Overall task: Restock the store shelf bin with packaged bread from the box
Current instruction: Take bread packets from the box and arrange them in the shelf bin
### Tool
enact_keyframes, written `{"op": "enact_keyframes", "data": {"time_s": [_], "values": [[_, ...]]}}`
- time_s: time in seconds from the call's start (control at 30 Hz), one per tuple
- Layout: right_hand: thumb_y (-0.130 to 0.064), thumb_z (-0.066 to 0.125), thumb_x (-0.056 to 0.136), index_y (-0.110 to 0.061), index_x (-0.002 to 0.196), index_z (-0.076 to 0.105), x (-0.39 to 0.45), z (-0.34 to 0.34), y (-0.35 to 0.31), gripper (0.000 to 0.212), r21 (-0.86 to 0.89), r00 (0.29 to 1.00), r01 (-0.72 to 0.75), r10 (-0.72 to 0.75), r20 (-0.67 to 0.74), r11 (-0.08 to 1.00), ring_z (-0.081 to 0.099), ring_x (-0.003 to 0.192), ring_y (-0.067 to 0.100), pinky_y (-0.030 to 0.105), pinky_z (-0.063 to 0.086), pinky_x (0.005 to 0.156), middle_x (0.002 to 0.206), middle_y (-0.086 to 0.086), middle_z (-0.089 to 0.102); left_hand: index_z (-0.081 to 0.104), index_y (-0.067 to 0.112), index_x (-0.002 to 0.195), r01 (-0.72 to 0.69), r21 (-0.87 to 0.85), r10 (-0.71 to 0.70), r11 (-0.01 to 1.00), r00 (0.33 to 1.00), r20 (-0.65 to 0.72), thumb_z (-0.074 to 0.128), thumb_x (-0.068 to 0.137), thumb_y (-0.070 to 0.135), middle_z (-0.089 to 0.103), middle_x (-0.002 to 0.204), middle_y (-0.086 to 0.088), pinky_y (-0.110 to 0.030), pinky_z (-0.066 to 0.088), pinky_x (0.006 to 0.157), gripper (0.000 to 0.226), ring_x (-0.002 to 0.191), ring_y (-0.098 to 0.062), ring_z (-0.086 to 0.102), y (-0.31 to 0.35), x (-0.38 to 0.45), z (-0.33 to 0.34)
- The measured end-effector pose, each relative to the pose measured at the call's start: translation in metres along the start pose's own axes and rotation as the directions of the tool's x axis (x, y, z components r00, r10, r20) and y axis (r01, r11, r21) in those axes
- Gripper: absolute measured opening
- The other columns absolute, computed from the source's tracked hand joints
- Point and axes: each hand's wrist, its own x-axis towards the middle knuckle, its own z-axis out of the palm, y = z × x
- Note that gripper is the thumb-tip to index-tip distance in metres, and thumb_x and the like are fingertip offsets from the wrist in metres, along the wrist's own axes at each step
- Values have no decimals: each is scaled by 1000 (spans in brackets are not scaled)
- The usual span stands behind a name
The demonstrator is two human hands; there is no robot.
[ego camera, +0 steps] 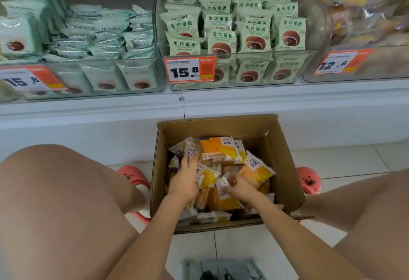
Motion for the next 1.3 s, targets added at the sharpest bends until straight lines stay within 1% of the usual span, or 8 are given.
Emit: {"op": "enact_keyframes", "data": {"time_s": [0.23,0.43,0.53,0.67,0.77,0.9,1.17,1.3], "values": [[-16,44,99,-18,95,55,-4,7,19,12,-130,962,132,-159,-223,983,51,77,14,25,41,62,88,3,56,10,23,151,-54,-16,53,998,997,-63,54,92,13,16,152,-5,-25,45,51,74,92,-23,60,-2,-6,1],[-19,41,100,-21,107,57,-48,-23,-2,17,-41,811,343,-318,-491,939,56,71,10,18,41,55,84,-2,60,42,19,136,-132,-199,92,971,976,-198,51,96,22,37,139,-2,-29,53,72,42,96,-15,58,12,-13,-19],[-16,41,100,-18,89,53,-75,-59,-19,16,8,676,520,-406,-615,854,47,54,5,17,35,50,67,-1,55,48,23,129,-54,-628,37,776,999,-39,65,88,36,51,127,2,-21,47,82,46,102,-7,55,29,-18,-44],[-10,42,99,-8,89,58,-100,-107,-46,19,245,693,609,-356,-627,755,55,68,5,20,43,62,78,5,59,55,19,122,13,-900,222,435,967,121,78,71,47,65,121,-2,-40,47,99,63,111,-20,62,45,-27,-87],[-18,42,100,-18,92,61,-114,-126,-76,20,377,728,622,-328,-602,687,64,94,31,44,50,84,101,18,66,60,13,114,27,-963,279,267,955,104,76,74,31,71,108,-9,-42,53,88,46,100,-25,67,66,-33,-127],[-20,42,100,-34,94,55,-140,-159,-130,20,245,644,706,-460,-611,664,63,83,19,26,50,74,101,12,66,62,10,111,-67,-983,196,168,980,-34,78,67,14,74,94,-8,-29,56,65,47,81,-19,72,92,-32,-183],[-17,56,91,-34,93,48,-211,-335,-265,19,-259,7,912,-642,-766,319,68,93,17,43,54,86,102,12,66,68,28,93,-425,-758,145,494,900,-410,83,48,34,74,91,-3,-35,57,77,48,85,-23,72,115,-29,-338],[-8,62,86,-23,92,59,-207,-412,-347,17,-433,185,762,-803,-567,481,67,75,16,31,56,78,91,17,68,68,31,93,-508,-677,204,533,854,-480,80,52,32,75,85,7,-27,58,70,43,79,-14,72,130,-23,-398]]}}
